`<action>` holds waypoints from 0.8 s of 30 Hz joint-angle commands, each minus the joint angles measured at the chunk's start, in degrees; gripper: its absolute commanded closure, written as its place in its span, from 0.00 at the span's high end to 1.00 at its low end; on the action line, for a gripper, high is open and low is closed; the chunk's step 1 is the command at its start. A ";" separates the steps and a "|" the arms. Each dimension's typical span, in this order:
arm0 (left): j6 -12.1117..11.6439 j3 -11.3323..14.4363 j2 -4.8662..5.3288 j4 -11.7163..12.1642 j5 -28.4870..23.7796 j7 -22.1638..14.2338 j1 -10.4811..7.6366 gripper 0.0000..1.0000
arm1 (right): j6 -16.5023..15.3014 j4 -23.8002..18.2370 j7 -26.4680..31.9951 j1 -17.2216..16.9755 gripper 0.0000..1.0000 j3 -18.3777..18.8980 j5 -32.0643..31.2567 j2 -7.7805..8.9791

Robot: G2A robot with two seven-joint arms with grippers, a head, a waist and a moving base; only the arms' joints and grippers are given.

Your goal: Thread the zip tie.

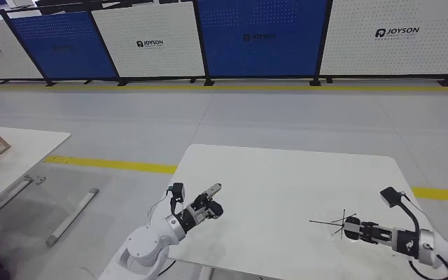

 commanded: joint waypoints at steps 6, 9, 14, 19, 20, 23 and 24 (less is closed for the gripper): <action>-2.20 0.95 -0.14 1.75 -7.77 -5.55 -0.13 1.00 | 0.86 -3.06 -5.41 -0.96 0.00 -2.65 0.93 -0.99; -3.18 3.09 -0.21 1.76 -6.87 -6.60 0.01 1.00 | 1.57 -3.71 -7.36 -0.73 0.00 -4.53 1.49 -1.59; -4.41 7.86 -0.62 3.31 -3.69 -3.94 -1.92 1.00 | 5.28 -5.13 -10.27 0.51 0.00 -8.68 -0.97 -2.69; -4.19 8.63 -0.69 3.93 -3.24 -3.59 -2.57 1.00 | 5.28 -5.13 -10.27 0.51 0.00 -8.68 -0.97 -2.69; -4.19 8.63 -0.69 3.93 -3.24 -3.59 -2.57 1.00 | 5.28 -5.13 -10.27 0.51 0.00 -8.68 -0.97 -2.69; -4.19 8.63 -0.69 3.93 -3.24 -3.59 -2.57 1.00 | 5.28 -5.13 -10.27 0.51 0.00 -8.68 -0.97 -2.69; -4.19 8.63 -0.69 3.93 -3.24 -3.59 -2.57 1.00 | 5.28 -5.13 -10.27 0.51 0.00 -8.68 -0.97 -2.69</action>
